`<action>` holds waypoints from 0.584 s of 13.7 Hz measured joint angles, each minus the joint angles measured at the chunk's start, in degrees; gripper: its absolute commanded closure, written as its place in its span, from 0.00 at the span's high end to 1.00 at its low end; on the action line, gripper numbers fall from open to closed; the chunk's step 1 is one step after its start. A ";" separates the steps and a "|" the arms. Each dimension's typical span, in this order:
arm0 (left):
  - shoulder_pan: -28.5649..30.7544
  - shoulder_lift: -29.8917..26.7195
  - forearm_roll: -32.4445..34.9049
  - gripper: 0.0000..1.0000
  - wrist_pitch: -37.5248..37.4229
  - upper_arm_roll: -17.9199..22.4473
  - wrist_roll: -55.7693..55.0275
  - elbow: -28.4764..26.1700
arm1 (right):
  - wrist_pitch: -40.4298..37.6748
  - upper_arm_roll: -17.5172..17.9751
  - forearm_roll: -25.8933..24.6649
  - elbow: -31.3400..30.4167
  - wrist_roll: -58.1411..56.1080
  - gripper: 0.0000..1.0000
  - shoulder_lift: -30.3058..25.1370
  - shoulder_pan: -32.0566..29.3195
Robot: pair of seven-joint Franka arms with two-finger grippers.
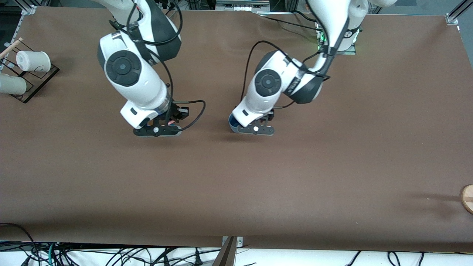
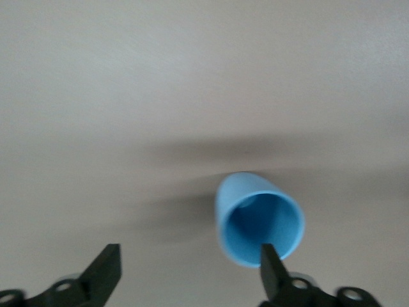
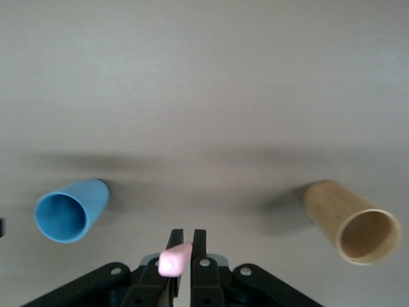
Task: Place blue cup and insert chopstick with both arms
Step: 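Set the blue cup down with the left gripper and withdraw it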
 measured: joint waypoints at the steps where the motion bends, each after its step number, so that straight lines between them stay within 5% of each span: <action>1: 2.66 -1.39 0.16 1.00 -2.39 0.22 4.10 0.06 | 1.44 0.04 0.02 0.00 2.48 0.00 0.52 1.16; 8: 24.43 -10.65 3.17 1.00 -14.16 0.68 23.76 0.16 | 8.28 0.20 2.54 7.74 21.63 0.00 6.83 8.65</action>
